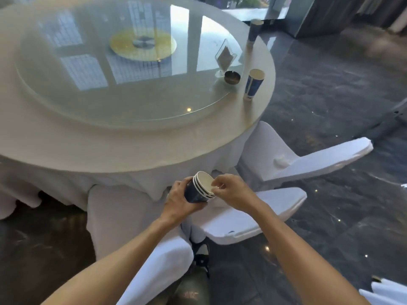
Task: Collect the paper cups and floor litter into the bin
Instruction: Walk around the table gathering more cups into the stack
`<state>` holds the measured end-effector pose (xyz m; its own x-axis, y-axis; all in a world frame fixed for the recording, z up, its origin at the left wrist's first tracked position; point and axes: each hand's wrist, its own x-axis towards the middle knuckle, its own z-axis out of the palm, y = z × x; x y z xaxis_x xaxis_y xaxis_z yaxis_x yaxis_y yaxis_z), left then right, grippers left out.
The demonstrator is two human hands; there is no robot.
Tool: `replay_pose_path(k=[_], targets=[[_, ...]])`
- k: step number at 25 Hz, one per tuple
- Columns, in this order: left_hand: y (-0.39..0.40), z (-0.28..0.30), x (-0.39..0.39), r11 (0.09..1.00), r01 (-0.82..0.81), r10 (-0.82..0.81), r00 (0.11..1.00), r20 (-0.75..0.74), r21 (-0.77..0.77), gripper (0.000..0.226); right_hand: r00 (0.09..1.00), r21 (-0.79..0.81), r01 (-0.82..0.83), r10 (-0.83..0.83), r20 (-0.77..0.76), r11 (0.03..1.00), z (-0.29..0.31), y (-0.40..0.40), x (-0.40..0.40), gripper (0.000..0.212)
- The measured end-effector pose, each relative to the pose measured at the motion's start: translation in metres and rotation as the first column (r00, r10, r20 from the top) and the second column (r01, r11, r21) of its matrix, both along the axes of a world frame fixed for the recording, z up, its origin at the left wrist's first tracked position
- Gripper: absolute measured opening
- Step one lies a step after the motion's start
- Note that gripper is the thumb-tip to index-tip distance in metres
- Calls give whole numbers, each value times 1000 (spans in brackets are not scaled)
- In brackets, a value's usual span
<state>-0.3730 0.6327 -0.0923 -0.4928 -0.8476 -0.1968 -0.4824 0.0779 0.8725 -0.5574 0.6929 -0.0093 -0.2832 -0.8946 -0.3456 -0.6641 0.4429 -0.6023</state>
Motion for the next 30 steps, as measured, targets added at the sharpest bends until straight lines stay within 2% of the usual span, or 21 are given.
replay_pose_path(k=[4, 7, 11, 14, 17, 21, 23, 26, 28, 30], targets=[[-29, -34, -47, 995, -56, 46, 992, 114, 79, 97, 999, 155, 30, -26, -29, 987, -55, -39, -62, 27], [-41, -54, -61, 981, -122, 97, 982, 159, 149, 94, 999, 259, 21, -11, -41, 966, -99, -62, -95, 45], [-53, -108, -69, 966, -188, 150, 967, 207, 178, 87, 995, 421, -47, 78, -56, 906, -181, -84, -115, 64], [-59, -153, -83, 948, -237, 189, 956, 222, 213, 85, 976, 509, -165, 213, -37, 845, -254, -96, -124, 69], [-58, -185, -97, 939, -226, 164, 957, 239, 259, 89, 905, 582, -327, 424, -35, 745, -309, -99, -128, 70], [-44, -220, -109, 919, -239, 164, 955, 247, 313, 89, 805, 686, -433, 593, 4, 584, -369, -92, -132, 75], [-35, -230, -113, 909, -255, 175, 951, 254, 329, 88, 768, 706, -467, 640, 25, 532, -388, -86, -133, 70], [-21, -234, -114, 887, -282, 189, 944, 270, 366, 90, 716, 666, -548, 695, 63, 505, -399, -83, -137, 44], [-15, -223, -116, 879, -294, 196, 940, 279, 375, 89, 742, 645, -546, 667, 74, 535, -388, -85, -148, 37], [-15, -201, -124, 884, -296, 185, 932, 312, 361, 90, 825, 601, -485, 559, 76, 635, -361, -94, -162, 34]])
